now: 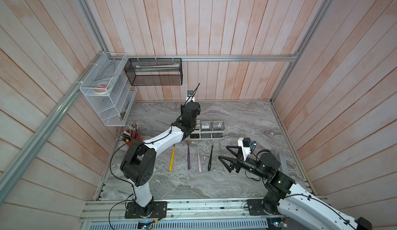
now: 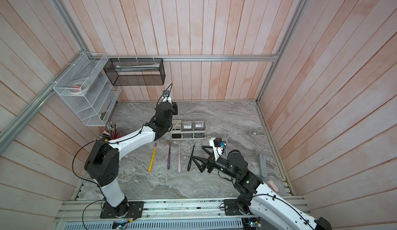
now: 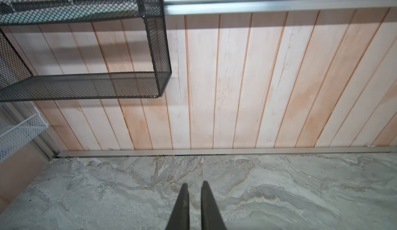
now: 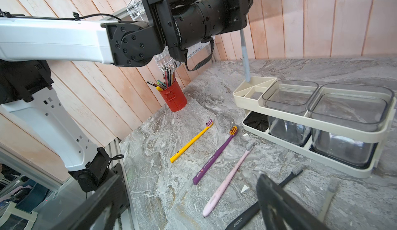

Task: Place the toothbrush into the toothbrush holder
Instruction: Place the toothbrush in the toothbrush holder.

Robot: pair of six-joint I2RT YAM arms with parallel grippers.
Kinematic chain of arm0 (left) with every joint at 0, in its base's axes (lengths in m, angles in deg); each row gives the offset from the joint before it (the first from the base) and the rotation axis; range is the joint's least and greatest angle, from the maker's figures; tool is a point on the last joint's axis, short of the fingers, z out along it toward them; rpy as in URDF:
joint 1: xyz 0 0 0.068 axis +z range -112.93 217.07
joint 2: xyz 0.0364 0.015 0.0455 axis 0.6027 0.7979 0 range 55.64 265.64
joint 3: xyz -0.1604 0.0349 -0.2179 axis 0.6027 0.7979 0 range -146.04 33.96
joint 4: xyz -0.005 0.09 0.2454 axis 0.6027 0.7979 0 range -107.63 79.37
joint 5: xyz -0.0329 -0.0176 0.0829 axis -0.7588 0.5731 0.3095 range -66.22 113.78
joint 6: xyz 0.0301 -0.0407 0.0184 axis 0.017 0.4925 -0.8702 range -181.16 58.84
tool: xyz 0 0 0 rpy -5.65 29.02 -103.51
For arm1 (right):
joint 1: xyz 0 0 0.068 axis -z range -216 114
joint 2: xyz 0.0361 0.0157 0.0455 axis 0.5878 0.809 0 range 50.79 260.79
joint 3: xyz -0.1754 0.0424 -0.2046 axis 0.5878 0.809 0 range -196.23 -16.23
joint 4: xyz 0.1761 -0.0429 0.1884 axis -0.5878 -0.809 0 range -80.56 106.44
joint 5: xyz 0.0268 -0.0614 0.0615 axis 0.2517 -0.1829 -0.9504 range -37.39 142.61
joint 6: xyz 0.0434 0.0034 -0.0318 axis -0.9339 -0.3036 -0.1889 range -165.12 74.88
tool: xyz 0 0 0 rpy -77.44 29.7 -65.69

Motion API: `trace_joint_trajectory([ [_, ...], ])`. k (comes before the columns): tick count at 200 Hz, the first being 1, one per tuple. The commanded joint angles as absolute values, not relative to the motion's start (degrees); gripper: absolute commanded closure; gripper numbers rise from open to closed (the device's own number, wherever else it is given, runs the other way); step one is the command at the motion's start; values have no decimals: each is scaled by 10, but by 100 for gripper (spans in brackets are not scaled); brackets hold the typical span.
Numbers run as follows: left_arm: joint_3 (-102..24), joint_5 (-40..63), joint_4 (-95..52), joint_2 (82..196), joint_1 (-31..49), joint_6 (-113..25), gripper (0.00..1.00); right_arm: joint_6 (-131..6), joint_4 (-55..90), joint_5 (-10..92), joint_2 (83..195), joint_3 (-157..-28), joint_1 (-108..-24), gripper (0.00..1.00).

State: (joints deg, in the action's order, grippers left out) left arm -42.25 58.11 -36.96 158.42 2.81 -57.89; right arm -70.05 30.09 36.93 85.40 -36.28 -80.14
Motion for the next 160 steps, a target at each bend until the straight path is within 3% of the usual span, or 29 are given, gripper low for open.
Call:
trace_joint_trajectory([
  [1,-424,560,-409,1584,27,-556,100,-691,310,365,856,-353,-800,2],
  [160,-318,560,-509,1582,22,-544,100,-697,328,348,863,-340,-800,2],
])
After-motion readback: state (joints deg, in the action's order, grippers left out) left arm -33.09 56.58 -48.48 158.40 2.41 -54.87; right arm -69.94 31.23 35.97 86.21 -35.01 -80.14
